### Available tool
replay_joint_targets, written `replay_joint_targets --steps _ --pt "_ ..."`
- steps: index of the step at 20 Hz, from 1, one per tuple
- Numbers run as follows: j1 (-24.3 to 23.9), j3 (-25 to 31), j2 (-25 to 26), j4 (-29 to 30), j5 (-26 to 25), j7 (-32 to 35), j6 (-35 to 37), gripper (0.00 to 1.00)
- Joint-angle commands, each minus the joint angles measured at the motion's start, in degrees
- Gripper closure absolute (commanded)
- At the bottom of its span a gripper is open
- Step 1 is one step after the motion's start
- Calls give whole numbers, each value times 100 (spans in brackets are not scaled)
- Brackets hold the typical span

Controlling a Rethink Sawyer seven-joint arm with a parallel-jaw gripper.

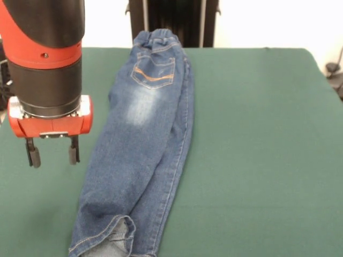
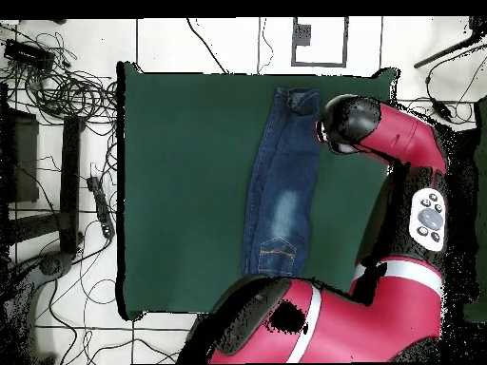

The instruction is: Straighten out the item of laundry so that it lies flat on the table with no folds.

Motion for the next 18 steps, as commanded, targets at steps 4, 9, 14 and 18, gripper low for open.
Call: replay_joint_targets --steps 4,9,14,18 --pt "-150 353 -120 73 158 837 752 0" --pt "26 420 405 -833 276 1244 999 0" --pt "189 428 854 -1758 350 1380 1542 0" --pt "274 393 1130 -2206 403 1445 1717 0"
